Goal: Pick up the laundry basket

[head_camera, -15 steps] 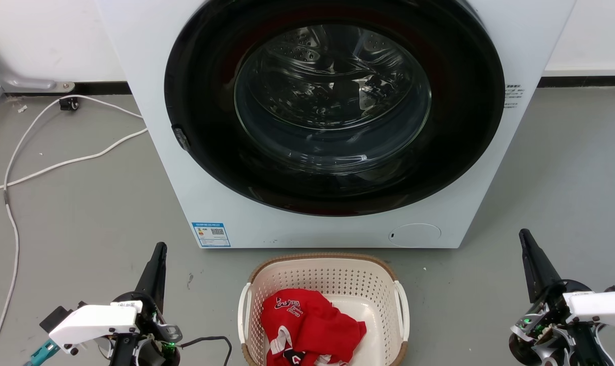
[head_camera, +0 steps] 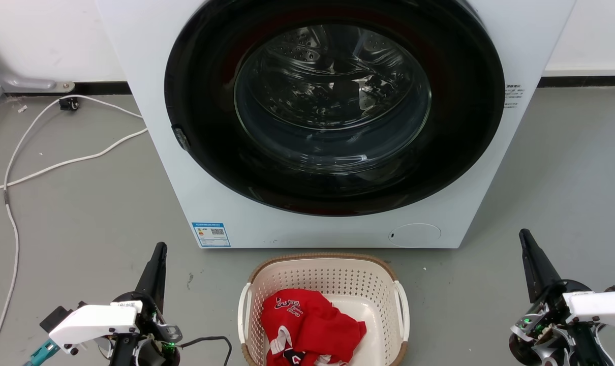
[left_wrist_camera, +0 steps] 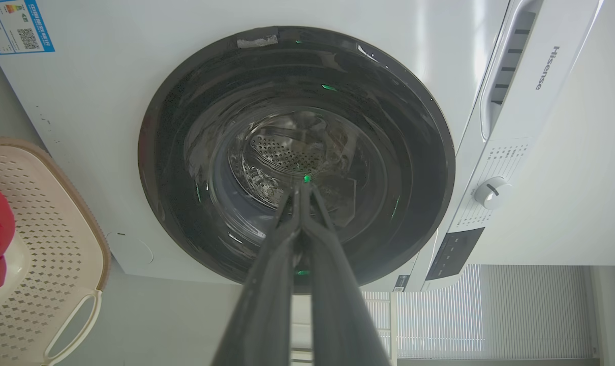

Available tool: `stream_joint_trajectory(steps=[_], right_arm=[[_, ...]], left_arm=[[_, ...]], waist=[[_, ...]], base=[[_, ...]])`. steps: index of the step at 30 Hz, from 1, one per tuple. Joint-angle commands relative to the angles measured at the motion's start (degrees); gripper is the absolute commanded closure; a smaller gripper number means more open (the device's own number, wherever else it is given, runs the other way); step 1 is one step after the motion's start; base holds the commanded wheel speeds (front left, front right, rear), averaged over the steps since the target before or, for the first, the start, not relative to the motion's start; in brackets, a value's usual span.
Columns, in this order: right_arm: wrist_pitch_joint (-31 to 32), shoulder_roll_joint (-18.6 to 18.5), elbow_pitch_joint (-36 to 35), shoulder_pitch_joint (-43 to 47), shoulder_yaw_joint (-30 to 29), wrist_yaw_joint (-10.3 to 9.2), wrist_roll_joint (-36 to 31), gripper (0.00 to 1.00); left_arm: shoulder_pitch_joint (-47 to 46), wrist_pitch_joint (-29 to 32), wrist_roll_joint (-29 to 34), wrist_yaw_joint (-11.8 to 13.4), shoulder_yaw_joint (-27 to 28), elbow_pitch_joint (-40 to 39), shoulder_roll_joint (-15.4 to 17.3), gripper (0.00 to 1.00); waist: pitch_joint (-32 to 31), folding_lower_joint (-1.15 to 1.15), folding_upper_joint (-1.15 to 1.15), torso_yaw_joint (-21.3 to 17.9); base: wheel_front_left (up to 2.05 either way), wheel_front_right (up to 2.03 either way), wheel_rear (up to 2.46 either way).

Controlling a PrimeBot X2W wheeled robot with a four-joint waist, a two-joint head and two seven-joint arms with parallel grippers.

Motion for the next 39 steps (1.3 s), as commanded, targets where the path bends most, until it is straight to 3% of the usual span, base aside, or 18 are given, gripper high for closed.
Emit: stream_joint_trajectory(steps=[1, 30, 31, 39], right_arm=[[0.21, 0.2, 0.05, -0.62, -0.09, 0.0, -0.19, 1.0], [0.31, 0.35, 0.07, -0.65, -0.29, 0.0, -0.36, 1.0], [0.23, 0.13, 0.14, 0.09, -0.18, 0.01, -0.18, 0.0], [-1.34, 0.27, 0.39, 1.75, 0.89, 0.0, -0.78, 0.0]], left_arm=[[-0.59, 0.19, 0.31, -0.14, 0.18, 0.07, -0.06, 1.0], [-0.61, 0.26, 0.52, -0.14, 0.38, 0.09, -0.18, 1.0], [0.08, 0.22, 0.07, 0.0, 0.13, 0.17, -0.16, 0.0], [1.69, -1.39, 0.74, 0.01, -0.28, 0.57, -0.41, 0.0]], waist=[[0.0, 0.0, 0.0, 0.0], [0.0, 0.0, 0.0, 0.0], [0.0, 0.0, 0.0, 0.0], [0.01, 0.0, 0.0, -0.01]], base=[[0.0, 0.0, 0.0], [0.0, 0.0, 0.0], [0.0, 0.0, 0.0], [0.0, 0.0, 0.0]])
